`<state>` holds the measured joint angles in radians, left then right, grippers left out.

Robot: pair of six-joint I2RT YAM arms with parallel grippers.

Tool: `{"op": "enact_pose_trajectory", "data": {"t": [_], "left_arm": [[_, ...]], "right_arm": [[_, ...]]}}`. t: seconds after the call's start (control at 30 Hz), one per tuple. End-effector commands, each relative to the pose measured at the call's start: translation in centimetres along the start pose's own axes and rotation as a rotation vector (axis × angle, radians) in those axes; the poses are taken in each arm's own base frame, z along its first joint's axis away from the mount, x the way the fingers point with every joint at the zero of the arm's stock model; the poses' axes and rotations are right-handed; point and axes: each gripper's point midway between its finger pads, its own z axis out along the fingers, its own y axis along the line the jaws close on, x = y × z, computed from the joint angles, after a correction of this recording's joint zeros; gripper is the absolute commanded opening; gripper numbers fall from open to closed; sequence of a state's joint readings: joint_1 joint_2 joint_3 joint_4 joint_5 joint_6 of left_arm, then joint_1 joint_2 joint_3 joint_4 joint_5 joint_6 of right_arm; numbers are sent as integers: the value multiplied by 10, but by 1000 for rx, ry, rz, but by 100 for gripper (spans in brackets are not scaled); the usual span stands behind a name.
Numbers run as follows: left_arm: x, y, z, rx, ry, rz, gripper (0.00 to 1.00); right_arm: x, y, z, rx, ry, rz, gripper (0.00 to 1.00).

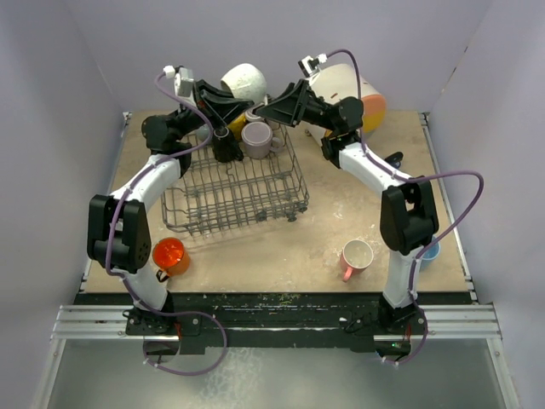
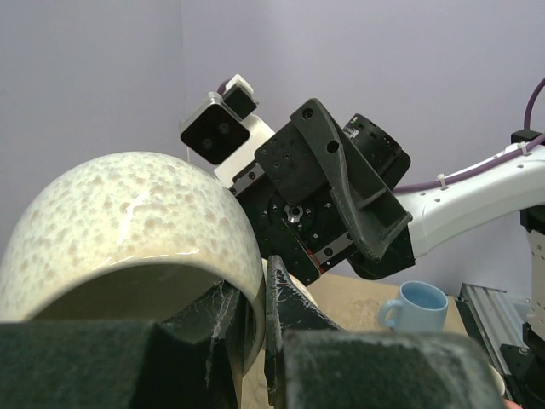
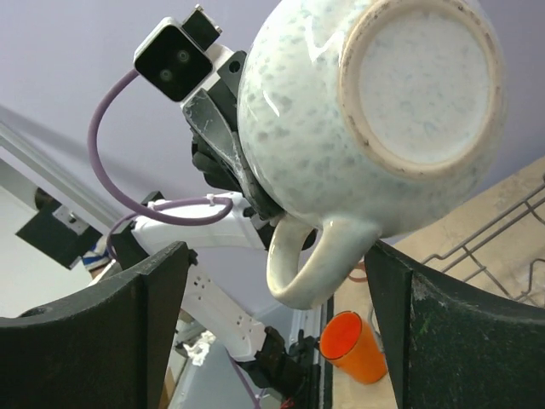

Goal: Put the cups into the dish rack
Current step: Turn the cup upside down in the dish rack.

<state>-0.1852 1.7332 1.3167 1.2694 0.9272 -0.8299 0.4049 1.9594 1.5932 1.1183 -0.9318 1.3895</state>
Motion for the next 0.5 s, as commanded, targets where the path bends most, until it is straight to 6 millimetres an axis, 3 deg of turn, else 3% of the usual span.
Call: {"op": "enact_pose_trajectory", "data": {"t": [0.0, 0.23, 0.37, 0.47], "left_arm": [[-51, -27, 12, 81, -102, 195, 0], [-49, -31, 13, 89, -99, 198, 0], [-48, -32, 12, 95, -97, 192, 0], [-47, -32, 12, 95, -97, 190, 0]], "right_arm": [[-13, 21, 10, -42, -37, -26, 82], [-10, 16, 12, -26, -36, 3, 52], [-9, 16, 13, -28, -35, 7, 26], [-8, 16, 13, -29, -34, 11, 13]]}}
